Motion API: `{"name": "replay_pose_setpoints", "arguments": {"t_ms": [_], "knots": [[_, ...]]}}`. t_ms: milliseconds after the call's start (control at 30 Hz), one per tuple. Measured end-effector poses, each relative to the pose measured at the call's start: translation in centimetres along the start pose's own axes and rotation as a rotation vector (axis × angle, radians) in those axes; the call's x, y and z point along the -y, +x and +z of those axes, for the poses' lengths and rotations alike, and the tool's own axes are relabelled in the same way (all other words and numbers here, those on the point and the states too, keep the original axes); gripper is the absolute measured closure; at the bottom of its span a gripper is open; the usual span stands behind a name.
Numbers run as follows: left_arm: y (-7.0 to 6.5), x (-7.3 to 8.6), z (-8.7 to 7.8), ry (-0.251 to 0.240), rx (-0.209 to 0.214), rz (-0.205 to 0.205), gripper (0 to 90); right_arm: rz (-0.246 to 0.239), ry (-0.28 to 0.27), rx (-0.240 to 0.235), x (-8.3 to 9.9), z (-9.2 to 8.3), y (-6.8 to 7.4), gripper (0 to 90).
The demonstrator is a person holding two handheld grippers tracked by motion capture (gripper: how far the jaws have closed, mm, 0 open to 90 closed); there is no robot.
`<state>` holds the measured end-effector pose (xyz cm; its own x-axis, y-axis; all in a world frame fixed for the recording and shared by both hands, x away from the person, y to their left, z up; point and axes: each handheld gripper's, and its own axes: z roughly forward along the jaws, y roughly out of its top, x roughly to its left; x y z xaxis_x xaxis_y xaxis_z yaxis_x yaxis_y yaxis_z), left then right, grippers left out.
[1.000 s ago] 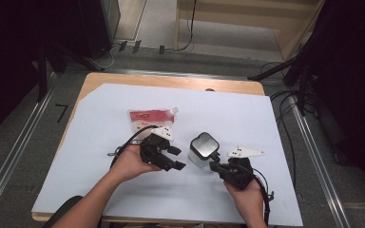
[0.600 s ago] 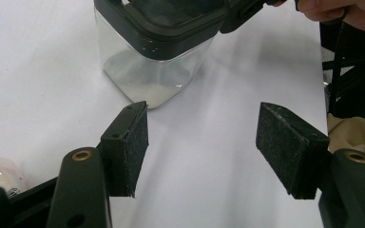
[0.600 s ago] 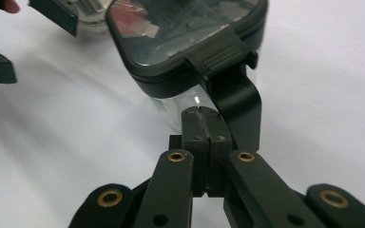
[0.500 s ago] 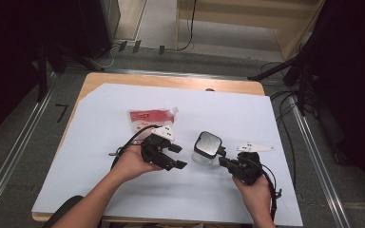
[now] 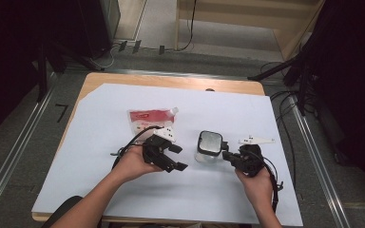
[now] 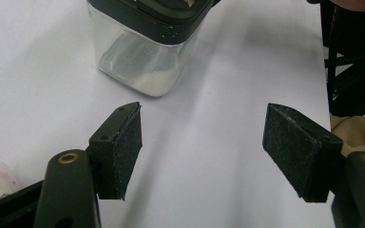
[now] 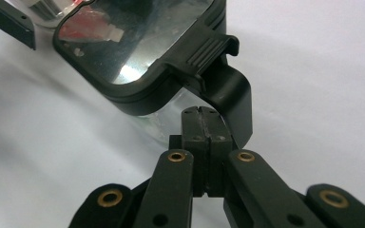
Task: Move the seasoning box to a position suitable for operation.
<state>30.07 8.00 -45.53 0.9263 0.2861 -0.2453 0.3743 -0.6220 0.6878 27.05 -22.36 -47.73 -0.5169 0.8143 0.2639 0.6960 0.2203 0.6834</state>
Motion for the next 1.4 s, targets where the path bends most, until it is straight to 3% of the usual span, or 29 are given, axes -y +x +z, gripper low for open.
{"name": "replay_pose_setpoints", "arguments": {"t_ms": [200, 367, 600, 733, 867, 967, 1233, 1400], "knots": [[0.2, -0.6, 0.5, 0.002, 0.003, -0.017, 29.2, -0.003, 0.006, 0.013, -0.4, 0.1, -0.8, 90.0], [-0.1, -1.5, 1.0, -0.008, 0.007, -0.001, 27.8, 0.006, 0.019, 0.014, -0.5, 0.2, -1.5, 90.0], [0.4, -2.9, 1.8, 0.006, 0.026, -0.030, 21.6, 0.004, 0.025, 0.015, -1.4, 0.1, -2.2, 90.0], [0.5, -4.0, 2.0, -0.001, 0.011, -0.037, 20.4, 0.008, -0.002, -0.007, -1.7, -0.8, -2.3, 90.0], [0.6, -4.6, 2.4, 0.003, -0.010, -0.031, 19.3, -0.007, -0.042, 0.022, -2.6, -1.9, -2.7, 90.0], [0.8, -4.8, 2.7, 0.008, -0.054, -0.015, 18.3, -0.006, -0.047, 0.039, -3.3, -1.8, -3.5, 90.0], [0.6, -5.6, 3.7, 0.012, -0.070, -0.002, 17.9, -0.001, -0.005, 0.021, -3.8, -0.4, -4.3, 90.0], [0.6, -5.9, 4.5, 0.010, -0.117, -0.006, 14.6, -0.013, 0.012, 0.014, -3.2, 0.0, -4.2, 90.0]]}}
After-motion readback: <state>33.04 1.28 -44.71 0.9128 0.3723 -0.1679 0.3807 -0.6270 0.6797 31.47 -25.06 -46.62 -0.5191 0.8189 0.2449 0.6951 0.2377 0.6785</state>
